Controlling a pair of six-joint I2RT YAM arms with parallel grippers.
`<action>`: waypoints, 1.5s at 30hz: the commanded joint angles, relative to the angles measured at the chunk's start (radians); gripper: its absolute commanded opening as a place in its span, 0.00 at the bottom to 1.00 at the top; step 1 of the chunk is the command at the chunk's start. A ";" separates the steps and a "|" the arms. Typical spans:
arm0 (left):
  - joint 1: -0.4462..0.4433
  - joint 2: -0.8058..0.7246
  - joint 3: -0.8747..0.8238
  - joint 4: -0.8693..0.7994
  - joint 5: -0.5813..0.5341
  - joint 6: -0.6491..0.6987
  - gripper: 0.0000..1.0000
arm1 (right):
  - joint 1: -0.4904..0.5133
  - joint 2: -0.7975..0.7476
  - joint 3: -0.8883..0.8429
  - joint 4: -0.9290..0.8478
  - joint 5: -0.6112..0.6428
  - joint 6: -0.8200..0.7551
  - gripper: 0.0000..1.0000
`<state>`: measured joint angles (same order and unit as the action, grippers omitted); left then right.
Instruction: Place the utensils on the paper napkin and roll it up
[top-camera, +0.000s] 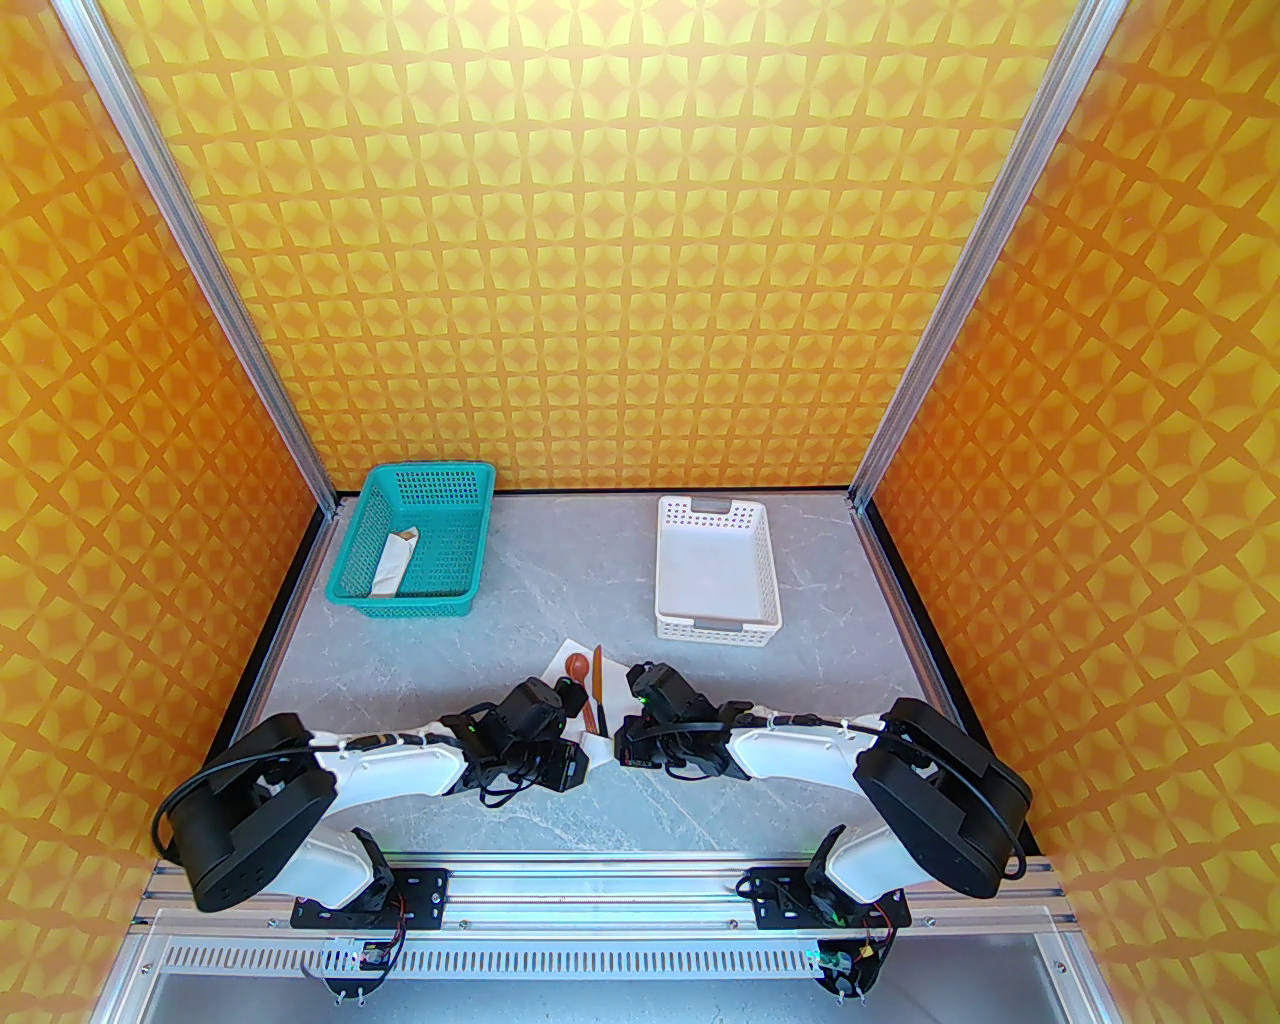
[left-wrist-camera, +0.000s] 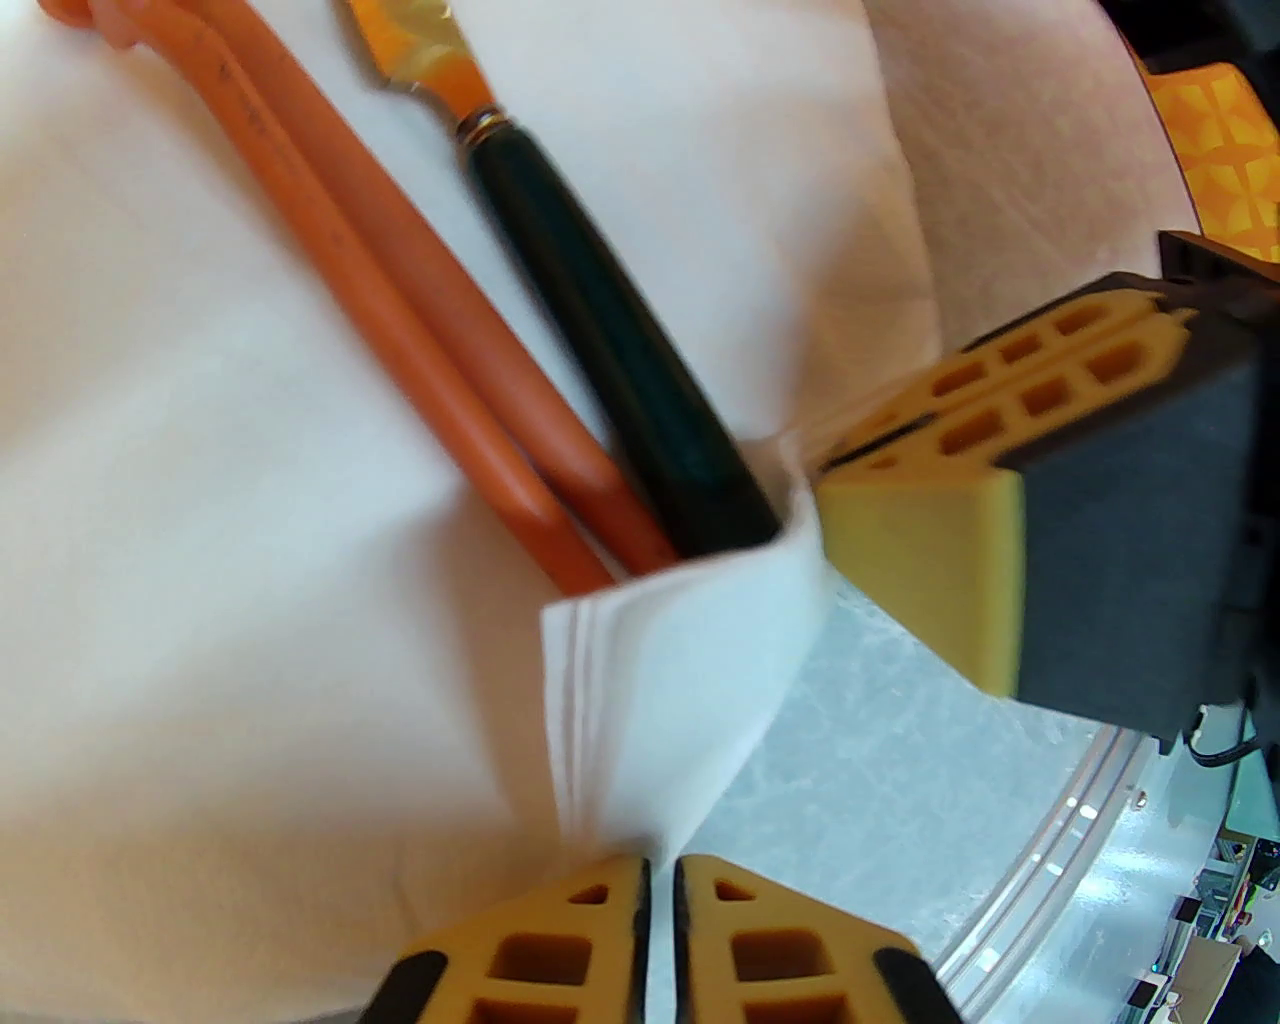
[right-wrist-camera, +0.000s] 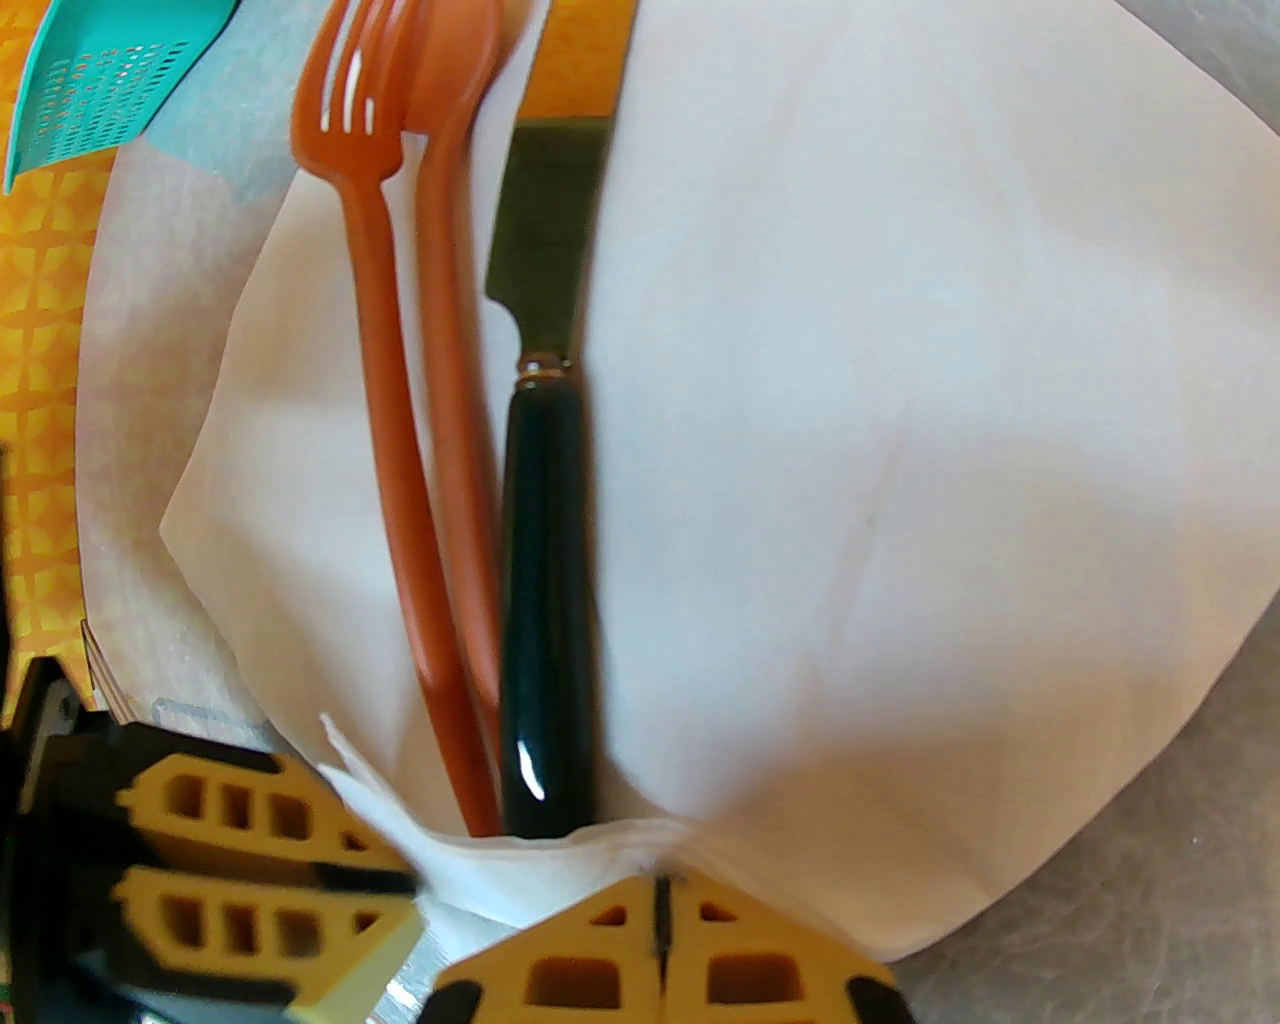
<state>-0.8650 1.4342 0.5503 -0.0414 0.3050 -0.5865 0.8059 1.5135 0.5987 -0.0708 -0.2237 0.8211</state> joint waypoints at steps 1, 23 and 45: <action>0.021 -0.075 -0.018 -0.023 -0.016 -0.019 0.18 | 0.004 0.014 0.018 -0.062 0.039 -0.009 0.05; 0.043 0.108 0.028 0.126 0.197 0.022 0.04 | 0.004 0.031 0.032 -0.093 0.040 -0.010 0.04; 0.057 0.100 0.022 0.056 0.079 0.043 0.04 | 0.004 0.034 0.035 -0.127 0.062 -0.007 0.04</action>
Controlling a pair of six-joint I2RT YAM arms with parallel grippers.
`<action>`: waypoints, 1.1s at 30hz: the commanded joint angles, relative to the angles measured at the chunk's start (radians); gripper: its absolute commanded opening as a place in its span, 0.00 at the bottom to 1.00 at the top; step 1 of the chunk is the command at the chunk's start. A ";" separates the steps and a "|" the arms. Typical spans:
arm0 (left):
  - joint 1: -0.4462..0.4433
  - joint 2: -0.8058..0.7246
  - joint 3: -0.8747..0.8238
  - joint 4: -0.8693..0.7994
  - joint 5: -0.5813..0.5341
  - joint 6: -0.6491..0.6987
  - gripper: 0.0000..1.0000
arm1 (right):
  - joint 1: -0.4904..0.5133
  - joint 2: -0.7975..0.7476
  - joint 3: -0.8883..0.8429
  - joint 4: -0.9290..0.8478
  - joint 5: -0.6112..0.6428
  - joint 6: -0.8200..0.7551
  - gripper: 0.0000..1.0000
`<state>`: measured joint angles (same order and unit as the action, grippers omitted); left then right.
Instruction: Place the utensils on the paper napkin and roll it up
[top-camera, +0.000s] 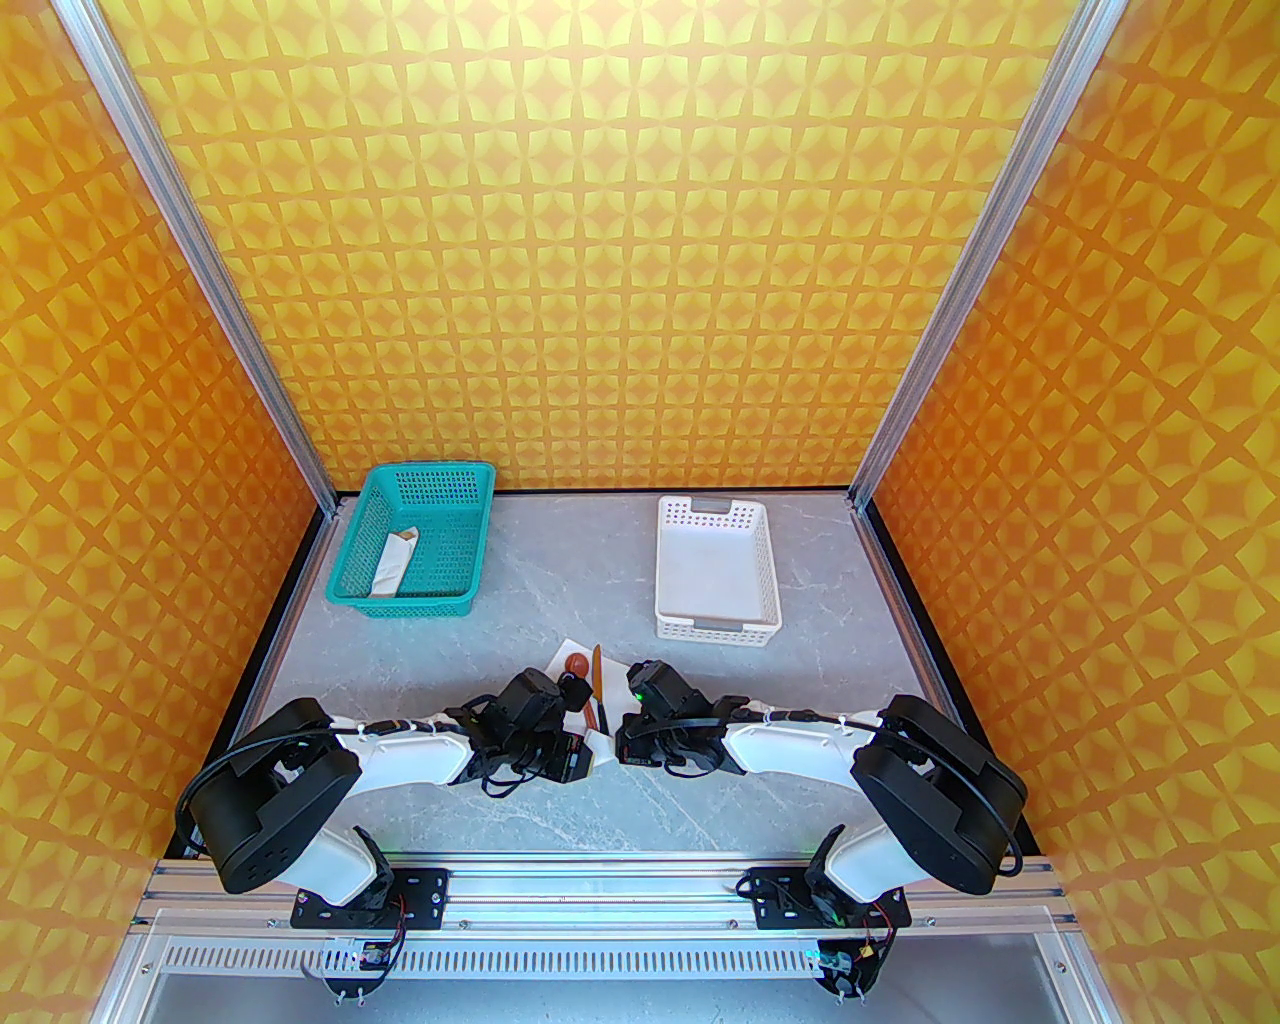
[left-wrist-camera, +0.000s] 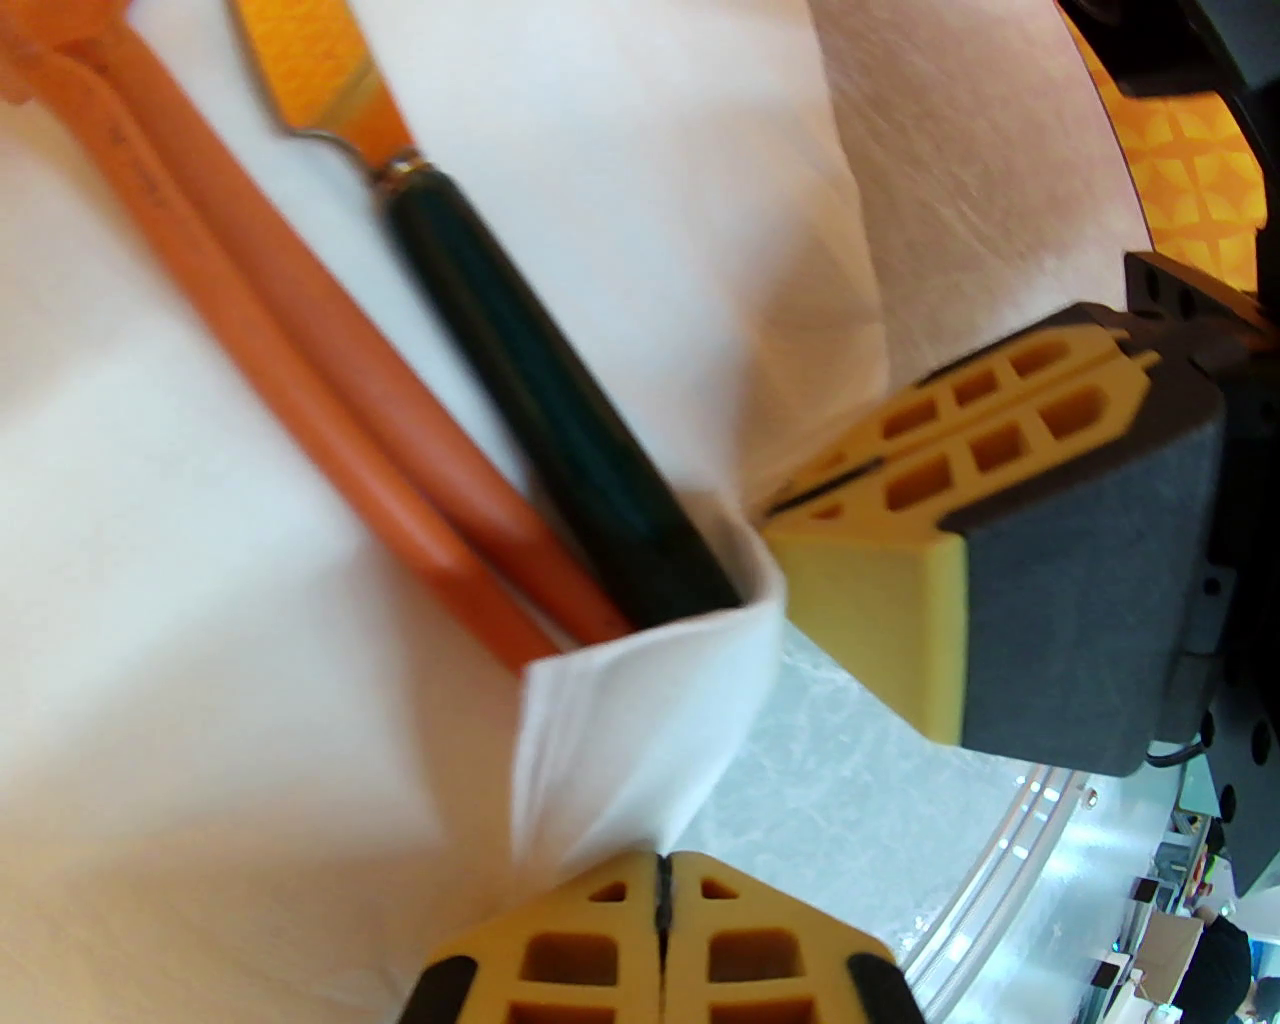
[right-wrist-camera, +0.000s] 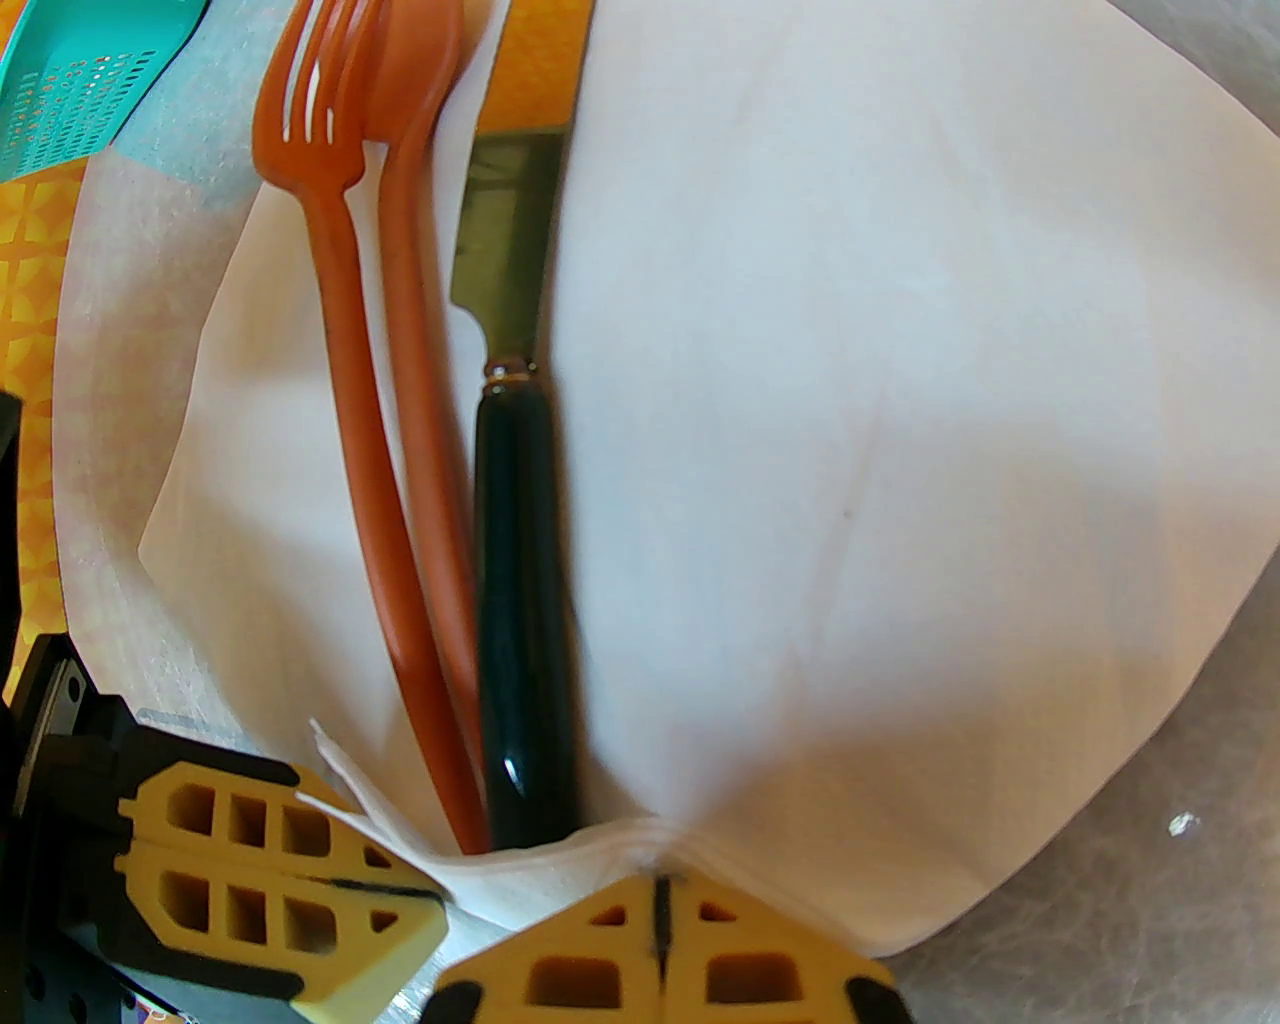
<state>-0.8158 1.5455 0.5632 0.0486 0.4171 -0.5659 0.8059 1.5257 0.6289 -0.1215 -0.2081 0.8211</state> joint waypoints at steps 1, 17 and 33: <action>0.008 -0.010 0.009 -0.038 -0.035 0.023 0.04 | 0.004 0.021 0.006 -0.081 0.049 -0.007 0.04; 0.008 -0.032 -0.031 -0.115 -0.051 0.038 0.05 | 0.004 0.049 0.037 -0.149 0.071 -0.019 0.03; 0.043 -0.182 -0.042 -0.248 -0.112 0.054 0.04 | 0.004 0.044 0.035 -0.149 0.069 -0.022 0.03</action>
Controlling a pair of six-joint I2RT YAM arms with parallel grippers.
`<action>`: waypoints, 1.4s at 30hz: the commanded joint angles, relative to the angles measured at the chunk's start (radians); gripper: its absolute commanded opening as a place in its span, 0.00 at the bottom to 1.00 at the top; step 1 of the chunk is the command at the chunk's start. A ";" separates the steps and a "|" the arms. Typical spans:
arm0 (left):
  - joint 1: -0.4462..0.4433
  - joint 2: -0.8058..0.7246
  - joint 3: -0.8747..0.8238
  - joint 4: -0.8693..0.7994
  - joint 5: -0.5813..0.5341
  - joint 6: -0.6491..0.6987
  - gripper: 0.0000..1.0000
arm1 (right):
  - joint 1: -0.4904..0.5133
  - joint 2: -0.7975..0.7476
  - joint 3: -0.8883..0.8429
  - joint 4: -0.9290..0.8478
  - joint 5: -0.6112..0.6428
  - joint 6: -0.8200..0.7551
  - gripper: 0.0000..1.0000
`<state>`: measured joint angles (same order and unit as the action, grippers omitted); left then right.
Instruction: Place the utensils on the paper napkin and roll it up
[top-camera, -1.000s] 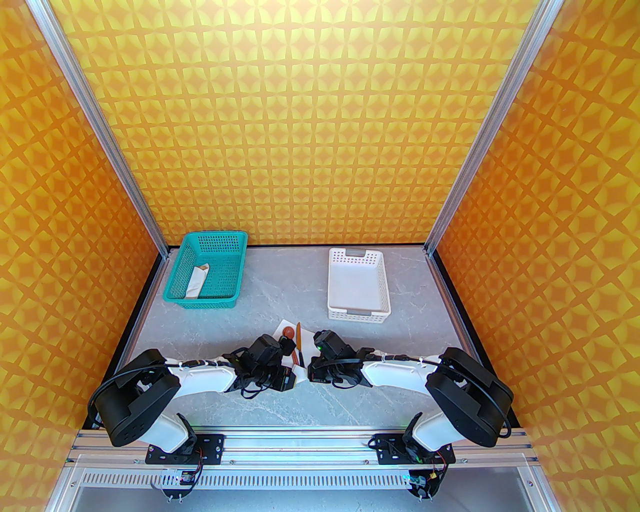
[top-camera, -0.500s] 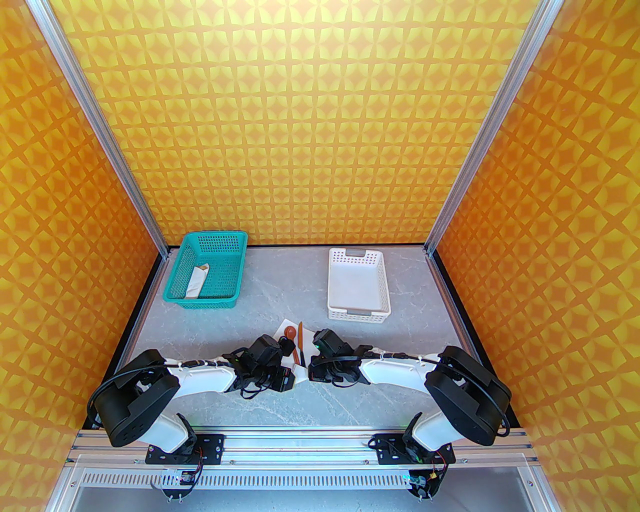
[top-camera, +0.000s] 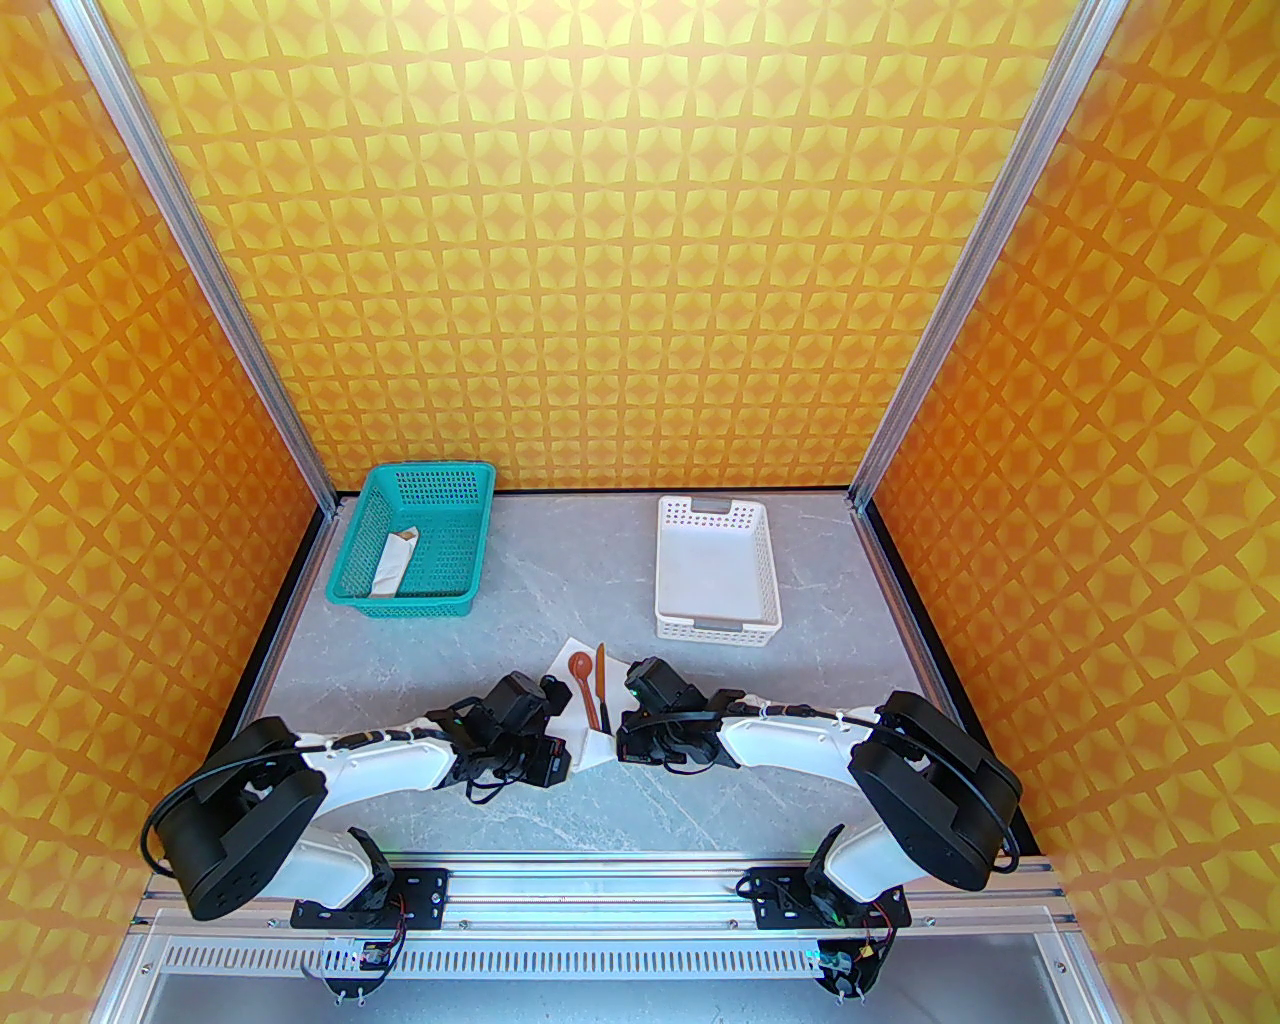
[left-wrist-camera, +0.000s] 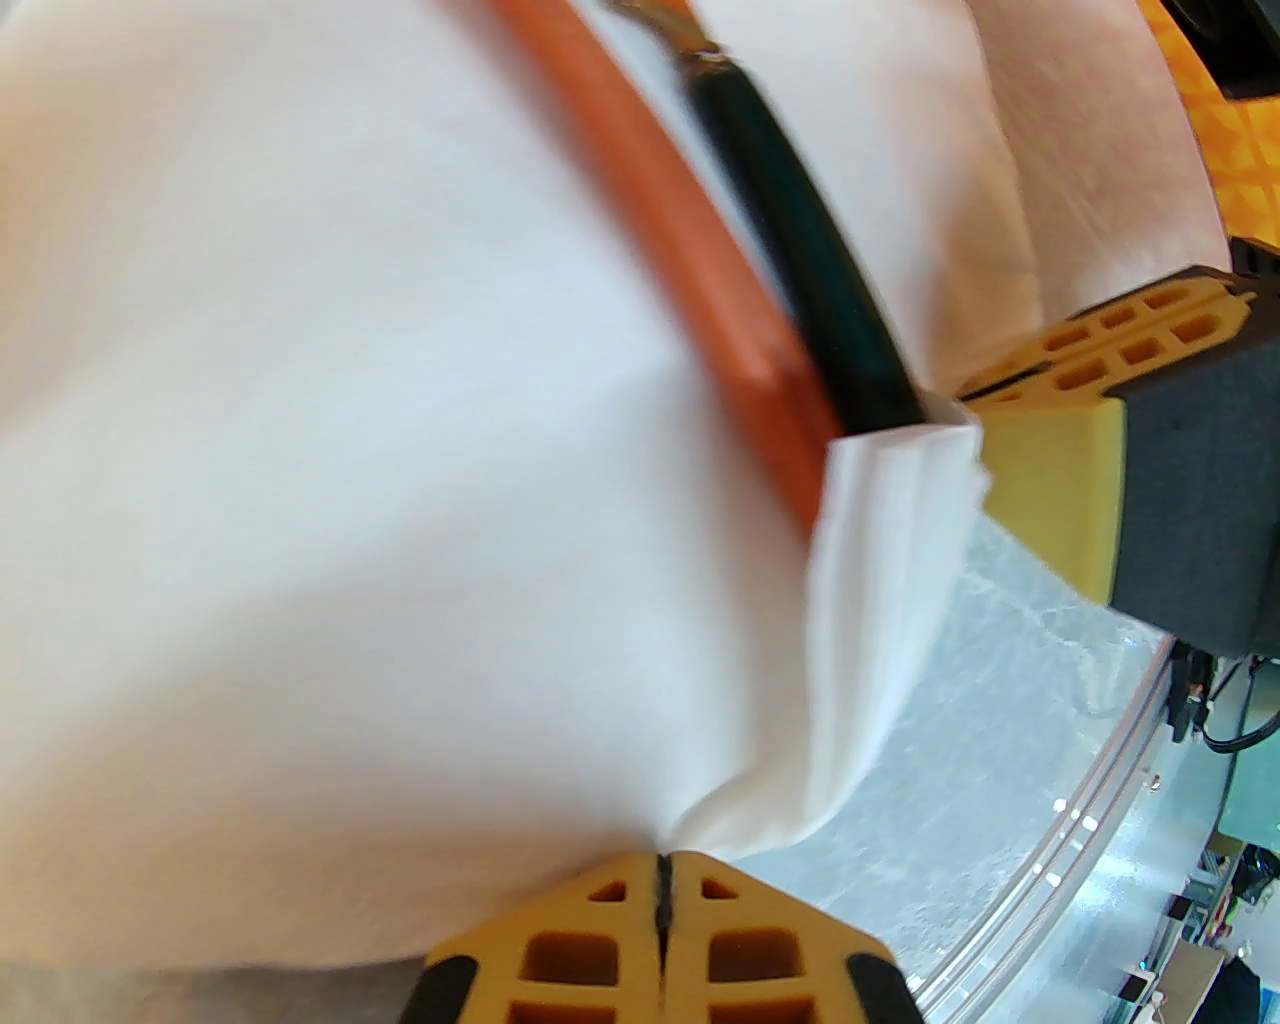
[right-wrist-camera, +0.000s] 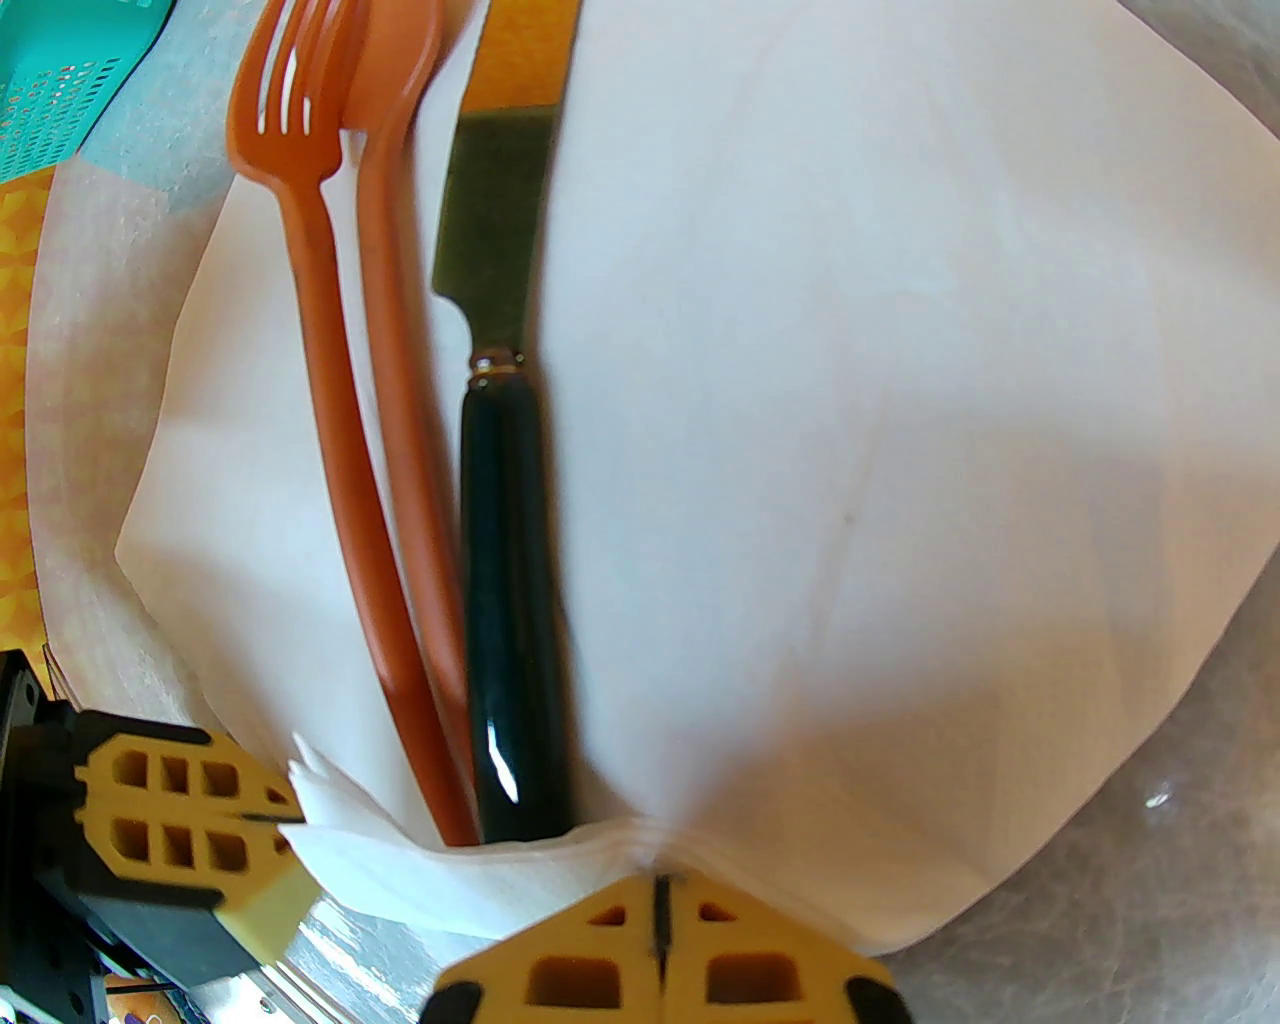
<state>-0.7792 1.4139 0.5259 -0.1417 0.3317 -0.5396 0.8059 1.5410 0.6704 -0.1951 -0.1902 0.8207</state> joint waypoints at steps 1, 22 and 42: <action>0.006 -0.069 -0.001 -0.067 -0.025 0.028 0.04 | 0.004 0.028 -0.006 -0.074 0.051 -0.022 0.03; -0.040 0.090 0.087 0.186 0.121 -0.036 0.04 | 0.004 0.028 -0.003 -0.079 0.051 -0.026 0.03; -0.015 0.137 0.079 0.161 0.038 -0.016 0.04 | 0.004 0.031 -0.005 -0.086 0.055 -0.028 0.03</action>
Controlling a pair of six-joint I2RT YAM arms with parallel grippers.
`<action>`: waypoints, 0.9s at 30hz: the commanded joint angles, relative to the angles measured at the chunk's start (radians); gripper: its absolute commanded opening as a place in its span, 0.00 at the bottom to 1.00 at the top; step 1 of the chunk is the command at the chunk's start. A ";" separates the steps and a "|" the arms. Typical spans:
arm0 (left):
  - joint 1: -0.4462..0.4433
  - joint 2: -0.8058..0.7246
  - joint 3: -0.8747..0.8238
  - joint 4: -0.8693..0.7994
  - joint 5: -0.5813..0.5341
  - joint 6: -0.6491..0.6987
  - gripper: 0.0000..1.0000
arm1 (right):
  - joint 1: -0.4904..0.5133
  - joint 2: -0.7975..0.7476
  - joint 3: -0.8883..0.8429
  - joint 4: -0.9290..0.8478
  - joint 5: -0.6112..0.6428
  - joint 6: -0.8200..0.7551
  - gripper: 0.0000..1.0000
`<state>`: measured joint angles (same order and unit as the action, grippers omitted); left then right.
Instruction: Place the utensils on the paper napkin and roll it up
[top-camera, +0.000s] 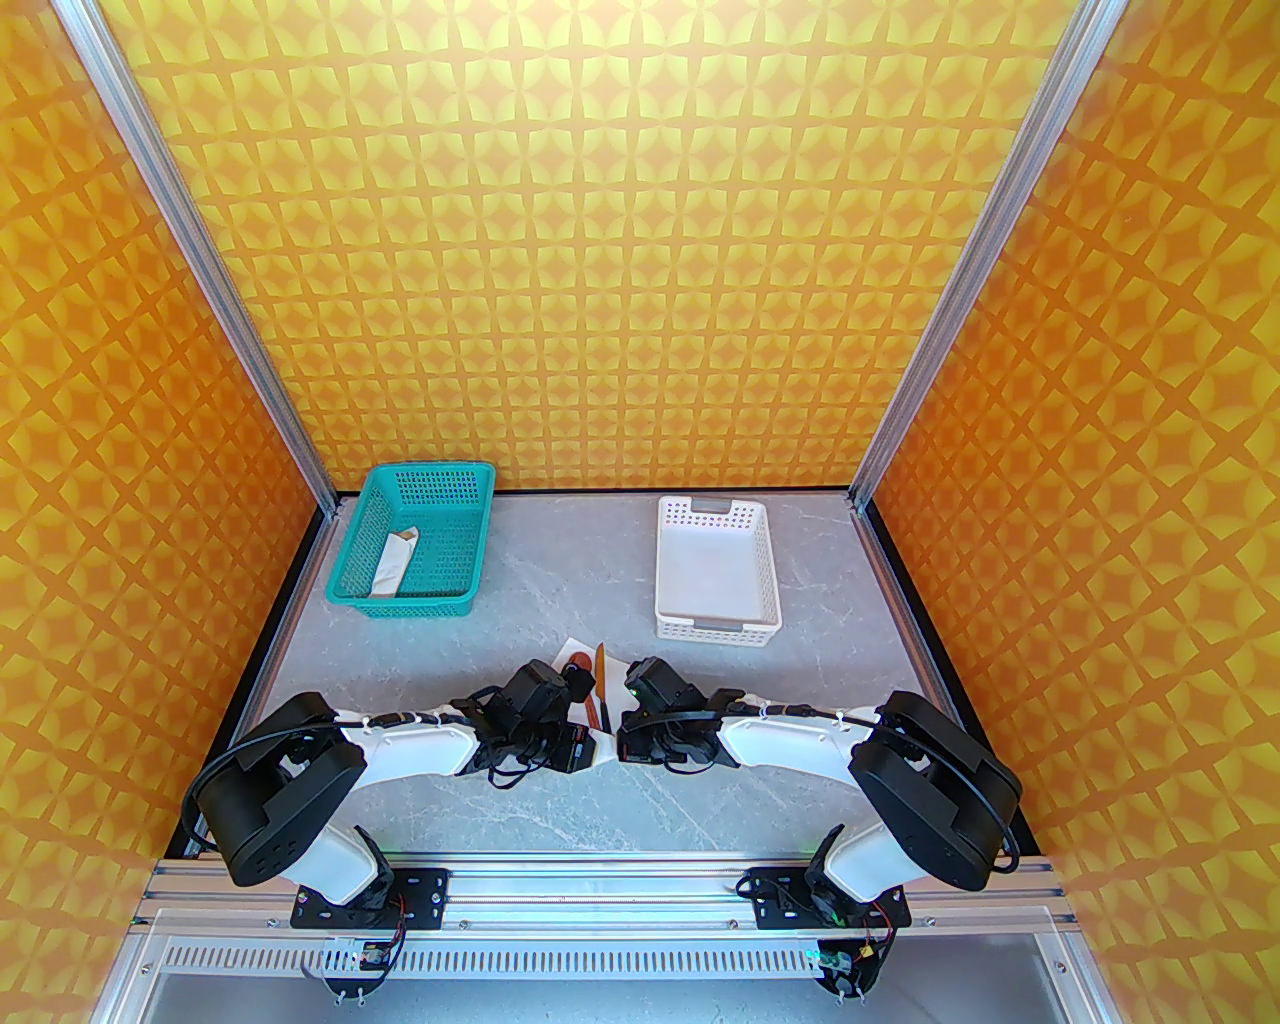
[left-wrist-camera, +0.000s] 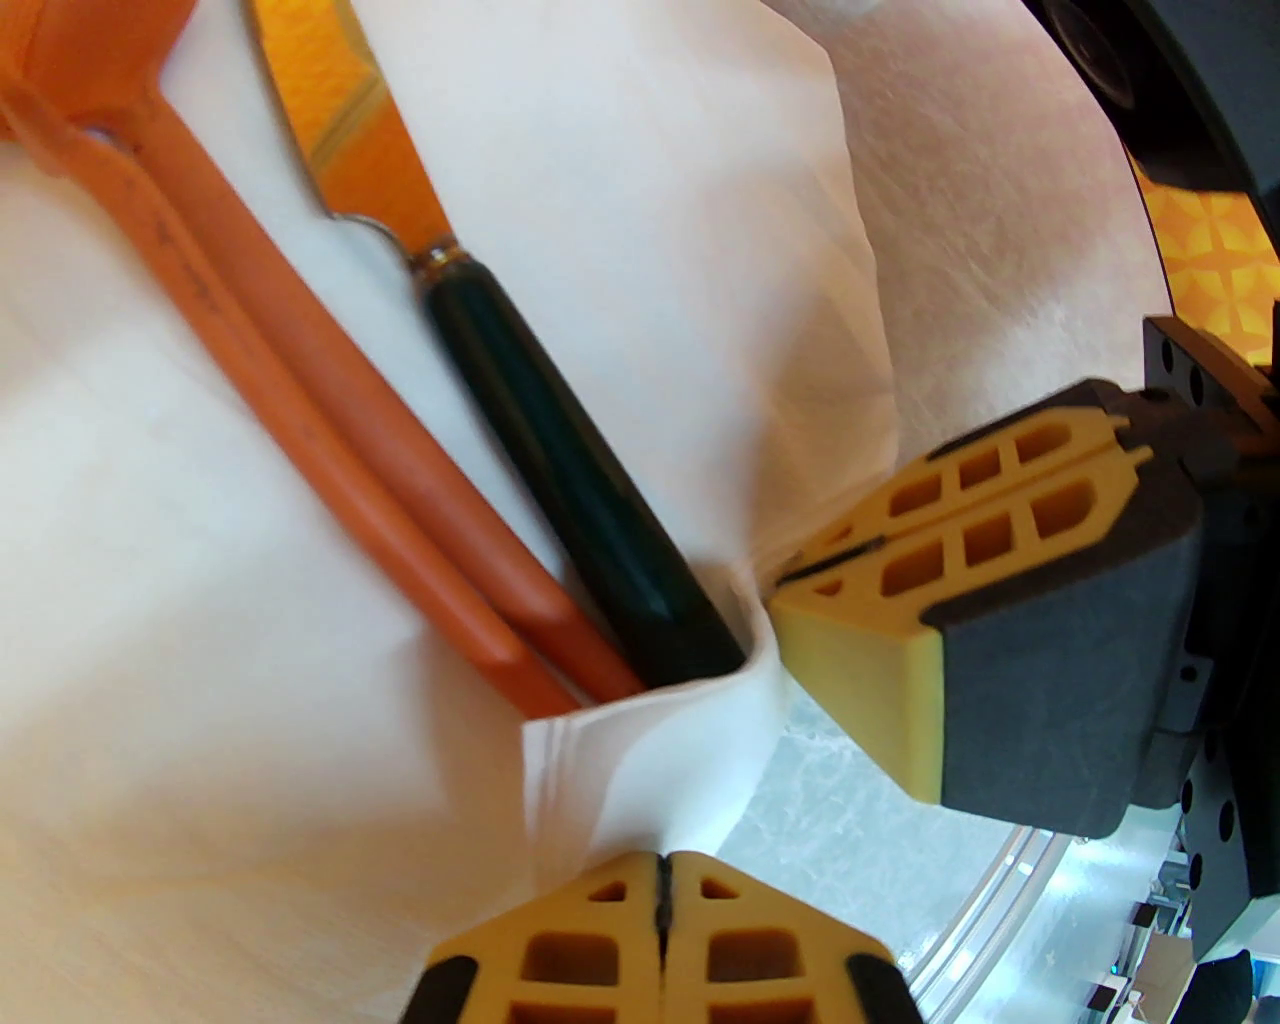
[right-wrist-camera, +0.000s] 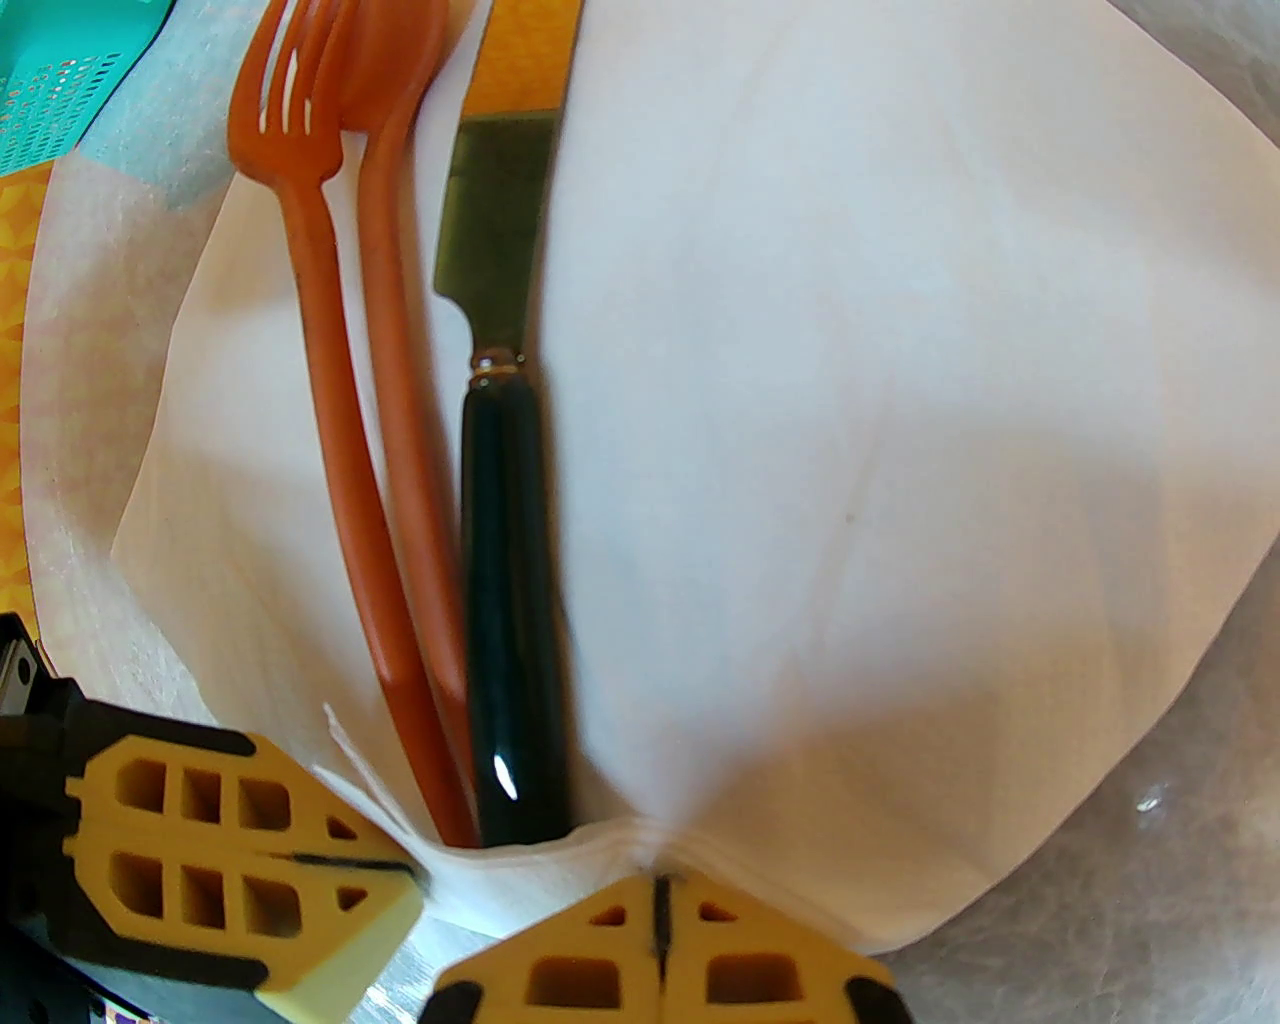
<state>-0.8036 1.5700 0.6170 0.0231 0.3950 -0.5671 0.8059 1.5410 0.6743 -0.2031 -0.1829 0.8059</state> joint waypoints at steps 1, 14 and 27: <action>0.010 -0.019 -0.016 -0.006 -0.026 0.012 0.04 | 0.004 0.033 -0.009 -0.077 0.048 -0.013 0.03; 0.013 0.007 -0.029 -0.021 -0.038 0.017 0.03 | 0.004 0.022 -0.009 -0.048 0.035 -0.022 0.05; 0.012 0.017 -0.029 -0.033 -0.039 0.019 0.02 | -0.023 -0.120 0.107 -0.182 0.111 -0.102 0.19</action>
<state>-0.7975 1.5723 0.6022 0.0196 0.3763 -0.5671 0.8005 1.4654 0.7345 -0.3065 -0.1299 0.7547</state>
